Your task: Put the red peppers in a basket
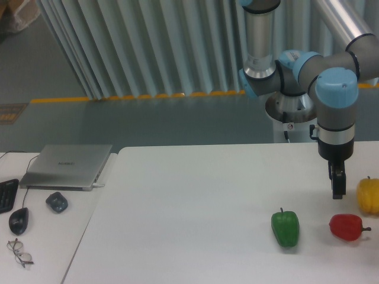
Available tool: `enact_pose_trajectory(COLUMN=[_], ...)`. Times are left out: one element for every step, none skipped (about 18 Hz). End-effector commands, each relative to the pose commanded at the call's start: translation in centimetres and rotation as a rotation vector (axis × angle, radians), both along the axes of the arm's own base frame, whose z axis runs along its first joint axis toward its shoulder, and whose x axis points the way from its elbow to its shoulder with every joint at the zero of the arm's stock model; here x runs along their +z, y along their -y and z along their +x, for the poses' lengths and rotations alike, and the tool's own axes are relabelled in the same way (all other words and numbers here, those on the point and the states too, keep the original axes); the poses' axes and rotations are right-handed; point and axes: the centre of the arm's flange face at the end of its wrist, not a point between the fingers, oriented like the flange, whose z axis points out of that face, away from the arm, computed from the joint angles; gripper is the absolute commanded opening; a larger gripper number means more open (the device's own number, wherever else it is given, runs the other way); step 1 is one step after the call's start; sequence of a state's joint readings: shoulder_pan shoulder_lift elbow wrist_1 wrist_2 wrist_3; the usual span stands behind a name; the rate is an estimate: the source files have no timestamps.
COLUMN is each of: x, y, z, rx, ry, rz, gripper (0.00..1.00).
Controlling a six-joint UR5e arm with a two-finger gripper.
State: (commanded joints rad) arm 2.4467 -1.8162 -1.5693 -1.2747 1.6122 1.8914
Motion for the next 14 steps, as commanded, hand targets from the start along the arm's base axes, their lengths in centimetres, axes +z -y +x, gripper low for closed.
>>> enact_pose_trajectory(x=[0.0,0.0,0.0,0.0,0.0,-0.1,-0.2,-0.2,-0.2,-0.1,-0.1,-0.3,-0.5,-0.6], y=[0.0,0.0,0.0,0.0,0.1,0.3,0.7,0.9,1.1,1.2,1.2,1.2,1.3,1.4], z=[0.0,0.0,0.0,0.0,0.0,-0.3,-0.6,-0.9,-1.1,-1.1,-1.0,-0.8,-0.9,-1.0], rx=[0.000,-0.001,0.002,0.002,0.002,0.008,0.017,0.023,0.029,0.030,0.030,0.031,0.033,0.036], ry=[-0.001,-0.001,-0.001,0.000,-0.001,0.003,0.005,0.006,0.004,-0.001,-0.001,0.000,0.001,0.001], rz=[-0.001,-0.001,-0.001,-0.002,-0.005,-0.008,-0.013,-0.012,-0.011,-0.015,-0.015,-0.017,-0.020,-0.020], gripper=[1.00,1.00,1.00,1.00,1.00,1.00,1.00,1.00,1.00,1.00,1.00,1.00,1.00,1.00])
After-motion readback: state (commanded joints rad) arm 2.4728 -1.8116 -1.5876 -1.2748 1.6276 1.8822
